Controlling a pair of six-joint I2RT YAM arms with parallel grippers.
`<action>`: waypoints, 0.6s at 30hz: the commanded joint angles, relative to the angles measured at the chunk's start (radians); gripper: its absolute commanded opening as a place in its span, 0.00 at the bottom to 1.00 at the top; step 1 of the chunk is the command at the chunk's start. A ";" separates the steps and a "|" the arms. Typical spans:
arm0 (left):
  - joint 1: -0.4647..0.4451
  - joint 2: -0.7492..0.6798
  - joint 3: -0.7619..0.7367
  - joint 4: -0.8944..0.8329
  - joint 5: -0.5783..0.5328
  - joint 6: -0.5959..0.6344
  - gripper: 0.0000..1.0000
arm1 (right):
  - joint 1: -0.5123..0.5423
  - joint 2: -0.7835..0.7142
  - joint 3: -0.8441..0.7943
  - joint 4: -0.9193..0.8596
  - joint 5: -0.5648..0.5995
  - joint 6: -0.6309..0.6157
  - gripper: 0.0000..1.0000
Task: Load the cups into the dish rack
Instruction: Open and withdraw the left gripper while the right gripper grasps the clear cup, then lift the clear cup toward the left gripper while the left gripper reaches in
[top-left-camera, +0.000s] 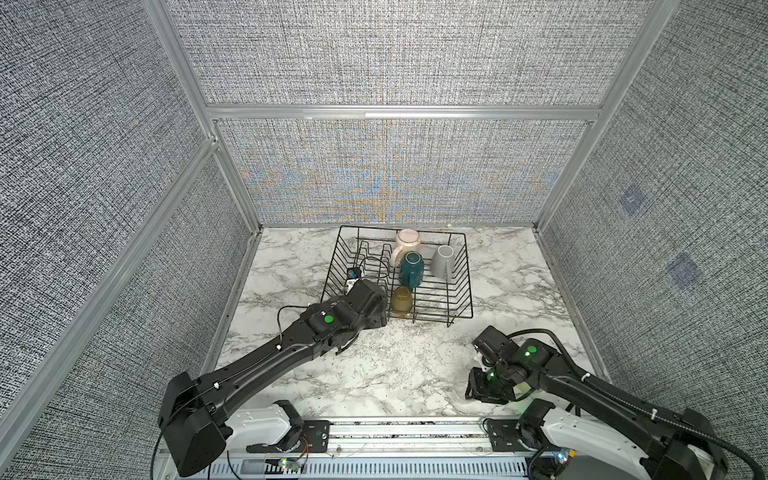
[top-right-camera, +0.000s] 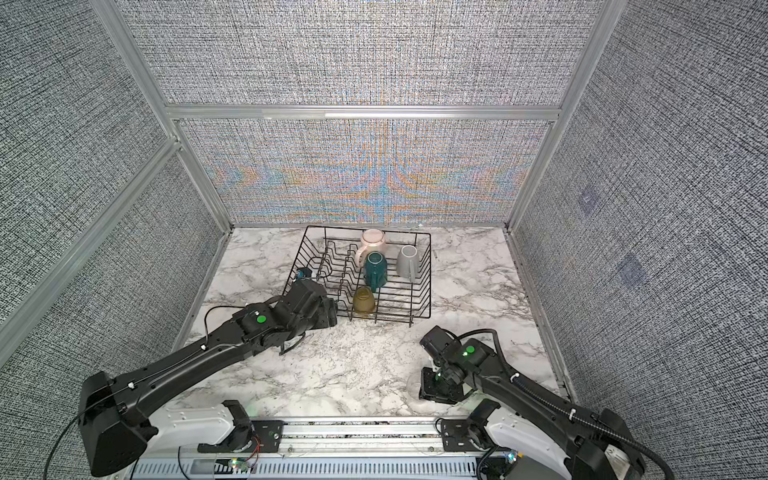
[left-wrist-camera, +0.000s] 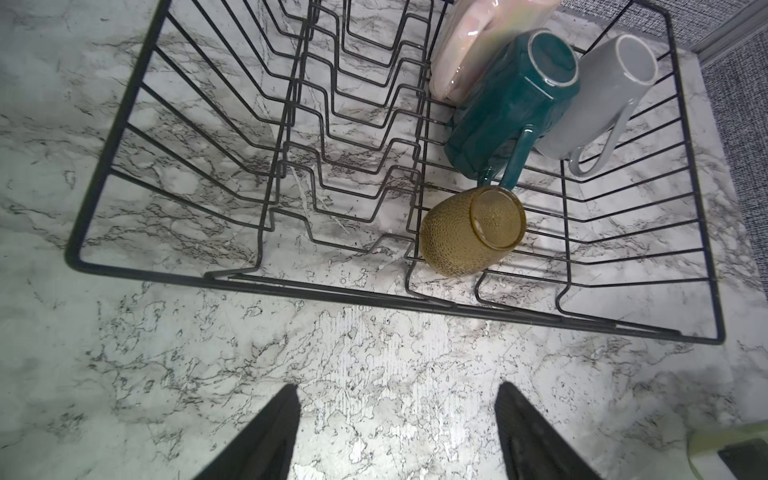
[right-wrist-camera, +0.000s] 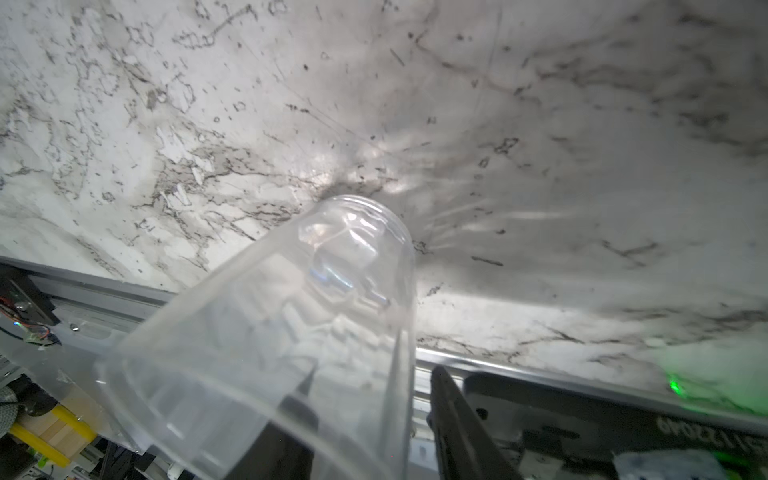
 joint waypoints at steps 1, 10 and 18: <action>-0.001 -0.030 -0.030 0.037 0.055 0.004 0.75 | 0.004 0.025 0.000 0.067 -0.013 0.009 0.34; -0.002 -0.156 -0.124 0.129 0.172 0.020 0.77 | 0.028 0.048 -0.001 0.158 -0.054 0.047 0.06; -0.002 -0.241 -0.209 0.337 0.369 0.012 0.82 | 0.036 -0.049 0.001 0.303 -0.126 0.057 0.05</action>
